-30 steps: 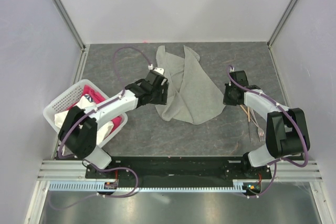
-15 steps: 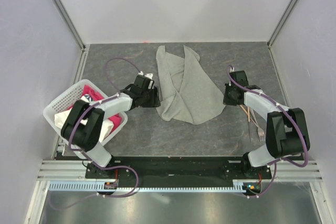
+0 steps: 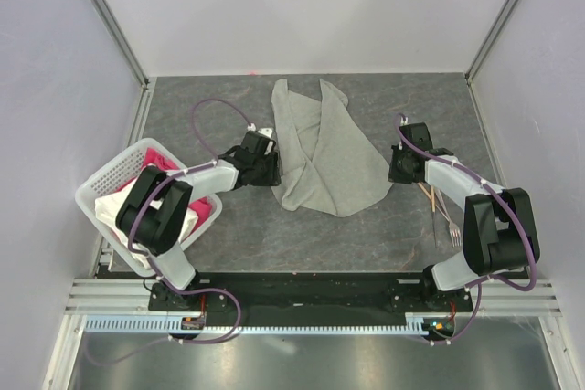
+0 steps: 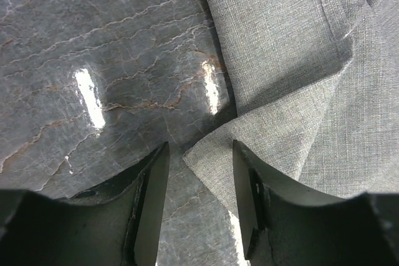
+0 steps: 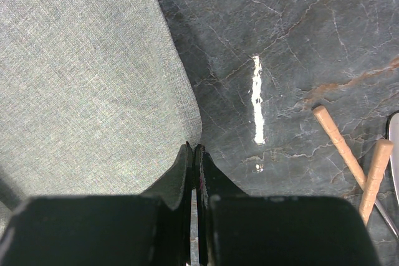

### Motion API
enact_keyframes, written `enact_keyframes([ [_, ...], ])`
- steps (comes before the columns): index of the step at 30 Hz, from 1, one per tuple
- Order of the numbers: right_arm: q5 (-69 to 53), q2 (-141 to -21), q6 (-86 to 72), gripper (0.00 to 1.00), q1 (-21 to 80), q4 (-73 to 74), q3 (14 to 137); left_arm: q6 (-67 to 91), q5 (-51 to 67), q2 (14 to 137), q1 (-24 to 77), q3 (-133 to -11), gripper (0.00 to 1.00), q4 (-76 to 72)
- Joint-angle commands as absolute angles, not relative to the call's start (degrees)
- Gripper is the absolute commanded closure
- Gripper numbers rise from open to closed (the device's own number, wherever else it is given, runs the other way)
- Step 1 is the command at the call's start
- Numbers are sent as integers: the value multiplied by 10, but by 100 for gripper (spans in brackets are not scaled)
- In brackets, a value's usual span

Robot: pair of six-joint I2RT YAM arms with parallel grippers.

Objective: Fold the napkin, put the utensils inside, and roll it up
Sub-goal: Flatten the napkin out

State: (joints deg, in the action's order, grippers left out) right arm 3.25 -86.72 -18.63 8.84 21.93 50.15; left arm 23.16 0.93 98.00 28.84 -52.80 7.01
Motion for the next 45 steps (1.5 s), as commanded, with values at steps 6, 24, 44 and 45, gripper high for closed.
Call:
enact_keyframes([
  [6,33,-856,-183,100,89,223,513,204,-115,1018,344,-550,52,132],
  [24,33,-857,-185,100,89,222,519,228,-91,1028,370,-521,98,142],
  [44,76,-665,-171,100,88,361,699,294,-52,552,355,-524,98,192],
  [45,79,-650,-169,100,88,369,714,297,-45,542,352,-541,98,199],
])
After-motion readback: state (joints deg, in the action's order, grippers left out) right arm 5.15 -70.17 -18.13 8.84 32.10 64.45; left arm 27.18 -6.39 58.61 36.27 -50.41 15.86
